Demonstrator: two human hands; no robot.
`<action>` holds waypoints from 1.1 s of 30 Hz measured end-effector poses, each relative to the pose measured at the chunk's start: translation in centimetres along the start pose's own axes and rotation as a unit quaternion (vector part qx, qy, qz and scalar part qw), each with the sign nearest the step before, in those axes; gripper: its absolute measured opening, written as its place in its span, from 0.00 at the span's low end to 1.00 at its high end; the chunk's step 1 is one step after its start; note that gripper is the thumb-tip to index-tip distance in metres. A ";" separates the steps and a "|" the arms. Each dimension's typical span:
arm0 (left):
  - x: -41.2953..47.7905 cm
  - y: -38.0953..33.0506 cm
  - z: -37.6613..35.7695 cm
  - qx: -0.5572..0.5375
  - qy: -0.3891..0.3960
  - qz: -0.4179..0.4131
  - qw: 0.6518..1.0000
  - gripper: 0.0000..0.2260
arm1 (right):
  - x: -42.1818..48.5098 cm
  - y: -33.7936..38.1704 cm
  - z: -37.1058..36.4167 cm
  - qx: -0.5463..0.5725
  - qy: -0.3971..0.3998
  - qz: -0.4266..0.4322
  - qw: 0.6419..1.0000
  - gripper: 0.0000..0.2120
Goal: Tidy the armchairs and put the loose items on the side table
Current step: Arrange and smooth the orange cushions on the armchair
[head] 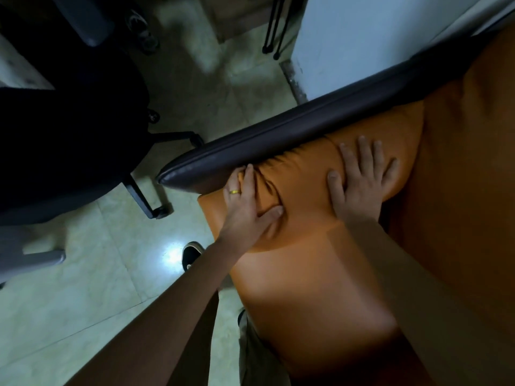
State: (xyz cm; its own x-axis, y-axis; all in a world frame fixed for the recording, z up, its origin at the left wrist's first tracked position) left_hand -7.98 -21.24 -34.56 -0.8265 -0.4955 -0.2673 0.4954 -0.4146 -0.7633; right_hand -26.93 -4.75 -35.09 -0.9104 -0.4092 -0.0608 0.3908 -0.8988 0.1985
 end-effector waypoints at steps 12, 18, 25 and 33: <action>-3.6 1.0 3.9 -0.031 -0.024 0.073 0.997 0.46 | -0.9 1.2 1.6 -0.009 0.090 -0.029 0.995 0.28; -6.9 0.0 5.7 -0.038 0.027 0.100 0.994 0.40 | -3.8 2.8 2.5 0.074 0.133 -0.088 0.984 0.27; -13.0 -1.3 3.7 -0.032 0.205 -0.003 0.978 0.39 | -9.1 3.9 3.3 0.175 0.153 -0.160 0.959 0.29; -12.2 -4.3 1.4 -0.001 0.351 -0.093 0.932 0.30 | -21.8 -2.1 4.0 0.230 0.112 -0.381 0.889 0.29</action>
State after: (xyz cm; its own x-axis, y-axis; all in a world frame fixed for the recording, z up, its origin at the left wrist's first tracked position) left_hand 0.33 -14.48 -27.24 -0.8691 0.2071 -0.4492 0.3270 -0.4410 -0.8358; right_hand -8.46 6.66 -30.23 -0.8168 0.2232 -0.5320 -0.4711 -0.7902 0.3919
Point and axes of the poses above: each hand's wrist, its own x-axis towards the middle knuckle, its own z-axis out of the back of the hand, y = z × x, the point moved 4 cm from there along x, towards the middle knuckle, and after that the axes turned 10 degrees about -z, right-handed, at the moved point
